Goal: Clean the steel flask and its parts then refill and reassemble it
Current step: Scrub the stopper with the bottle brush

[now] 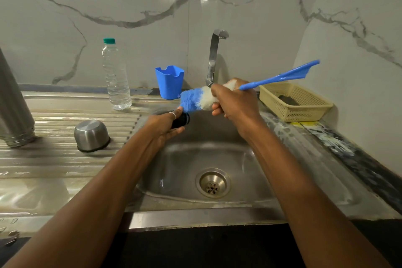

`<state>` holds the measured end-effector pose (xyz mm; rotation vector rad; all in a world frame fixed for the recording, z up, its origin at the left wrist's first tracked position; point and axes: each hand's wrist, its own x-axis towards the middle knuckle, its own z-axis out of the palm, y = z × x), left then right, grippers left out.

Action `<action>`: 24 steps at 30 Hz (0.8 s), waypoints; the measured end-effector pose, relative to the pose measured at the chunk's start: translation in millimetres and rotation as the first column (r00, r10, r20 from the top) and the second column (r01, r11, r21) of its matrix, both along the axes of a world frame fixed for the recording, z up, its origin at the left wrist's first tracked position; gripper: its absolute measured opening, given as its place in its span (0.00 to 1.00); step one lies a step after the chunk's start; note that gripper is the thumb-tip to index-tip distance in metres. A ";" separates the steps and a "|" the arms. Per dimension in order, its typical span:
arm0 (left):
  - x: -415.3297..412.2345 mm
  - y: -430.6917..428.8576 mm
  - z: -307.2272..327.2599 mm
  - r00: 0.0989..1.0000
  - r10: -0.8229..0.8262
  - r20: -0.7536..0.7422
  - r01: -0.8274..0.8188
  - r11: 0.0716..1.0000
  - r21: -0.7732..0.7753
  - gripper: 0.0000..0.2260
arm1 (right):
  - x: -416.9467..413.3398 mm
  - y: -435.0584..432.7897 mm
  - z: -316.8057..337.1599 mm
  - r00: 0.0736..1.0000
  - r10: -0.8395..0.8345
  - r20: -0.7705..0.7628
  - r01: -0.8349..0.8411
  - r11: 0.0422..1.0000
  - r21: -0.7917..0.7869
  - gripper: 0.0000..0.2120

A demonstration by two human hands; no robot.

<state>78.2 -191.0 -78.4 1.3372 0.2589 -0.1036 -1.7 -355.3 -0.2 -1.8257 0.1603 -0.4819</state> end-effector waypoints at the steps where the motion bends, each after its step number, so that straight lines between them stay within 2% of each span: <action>1: 0.4 0.1 -1.0 1.000 -0.009 -0.002 0.009 1.000 -0.002 0.21 | -0.1 0.7 -2.7 1.000 0.010 -0.011 -0.010 1.000 -0.006 0.07; 5: -3.3 -7.7 -0.6 0.999 -0.047 -0.020 0.047 0.999 0.018 0.22 | 5.4 8.8 -18.7 0.993 0.067 -0.097 -0.073 0.995 -0.066 0.11; 10: -0.2 0.7 1.8 1.000 -0.001 -0.020 0.001 1.000 -0.009 0.20 | 0.6 -0.6 1.2 1.000 -0.015 -0.014 0.015 1.000 -0.014 0.07; 15: -2.3 -4.5 2.8 0.999 -0.040 -0.020 0.040 0.999 0.006 0.21 | 6.5 9.9 -18.4 0.993 0.072 -0.096 -0.081 0.992 -0.096 0.11; 20: -0.5 2.9 4.8 0.999 -0.022 -0.027 0.022 1.000 -0.002 0.20 | 3.5 2.8 -3.2 1.000 -0.010 -0.001 0.010 0.999 -0.037 0.09; 24: -6.3 -9.0 6.5 0.996 -0.089 0.008 0.089 0.996 0.003 0.19 | 6.8 14.0 -20.2 0.998 0.044 -0.054 -0.051 0.988 -0.147 0.10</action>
